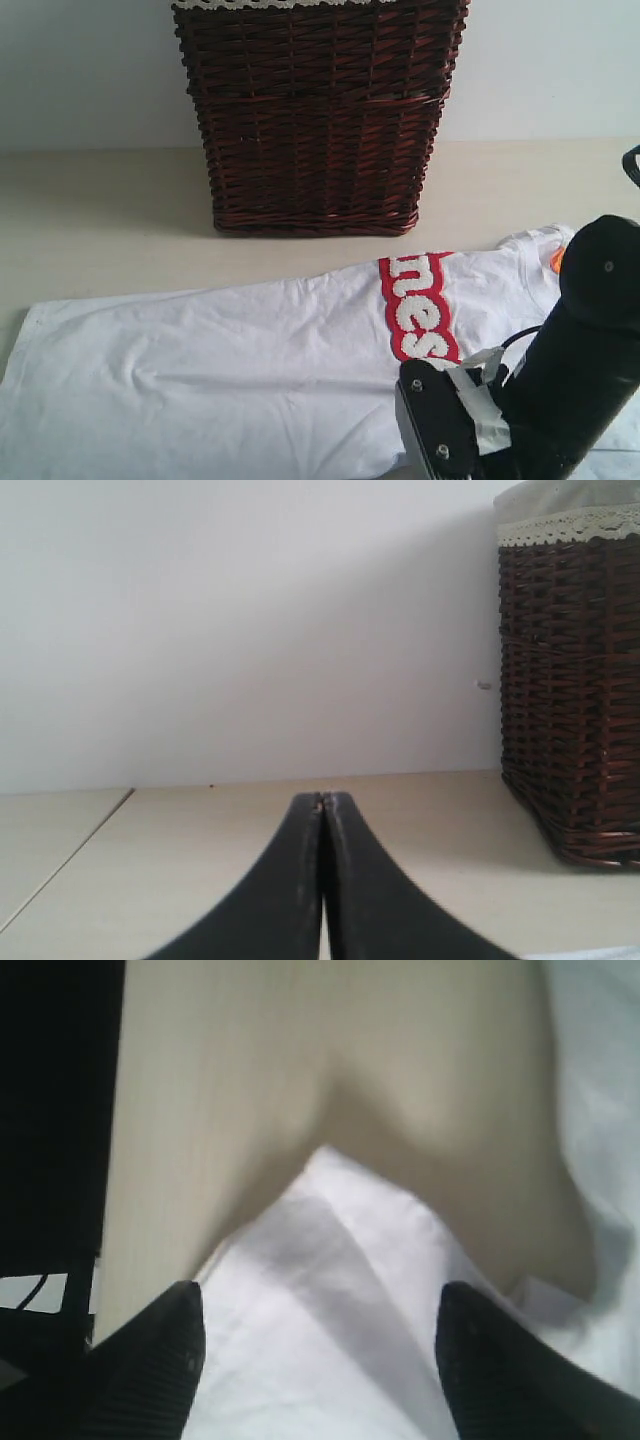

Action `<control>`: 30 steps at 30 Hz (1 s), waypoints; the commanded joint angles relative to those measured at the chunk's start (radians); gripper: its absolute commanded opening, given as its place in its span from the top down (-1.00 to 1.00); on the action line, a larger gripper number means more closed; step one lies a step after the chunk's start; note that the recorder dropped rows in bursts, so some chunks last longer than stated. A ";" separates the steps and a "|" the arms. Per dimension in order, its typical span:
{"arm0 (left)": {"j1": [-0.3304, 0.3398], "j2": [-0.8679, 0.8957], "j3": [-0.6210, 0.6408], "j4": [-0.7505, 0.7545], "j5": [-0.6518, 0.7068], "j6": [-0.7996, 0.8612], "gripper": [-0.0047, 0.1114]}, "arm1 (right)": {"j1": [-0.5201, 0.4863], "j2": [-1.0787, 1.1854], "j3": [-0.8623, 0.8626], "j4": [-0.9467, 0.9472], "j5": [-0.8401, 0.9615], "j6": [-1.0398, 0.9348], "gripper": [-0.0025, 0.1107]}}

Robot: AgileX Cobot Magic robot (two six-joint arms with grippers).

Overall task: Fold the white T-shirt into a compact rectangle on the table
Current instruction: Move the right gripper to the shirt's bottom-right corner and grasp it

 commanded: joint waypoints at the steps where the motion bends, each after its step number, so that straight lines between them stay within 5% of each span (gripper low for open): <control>1: 0.002 -0.006 0.000 -0.007 0.000 -0.006 0.92 | 0.063 -0.041 0.060 0.008 0.019 0.049 -0.17; 13: 0.002 -0.006 0.000 -0.007 0.000 -0.006 0.92 | 0.088 -0.019 0.164 0.035 -0.198 0.097 -0.17; 15: 0.002 -0.006 0.000 -0.007 0.000 -0.006 0.92 | 0.088 0.003 0.164 0.051 -0.210 0.095 -0.06; 22: 0.002 -0.006 0.000 -0.007 0.000 -0.006 0.92 | 0.088 0.080 0.164 0.020 -0.233 0.095 0.93; 30: 0.002 -0.006 0.000 -0.007 0.000 -0.006 0.92 | 0.088 -0.126 0.164 0.015 -0.206 0.095 0.90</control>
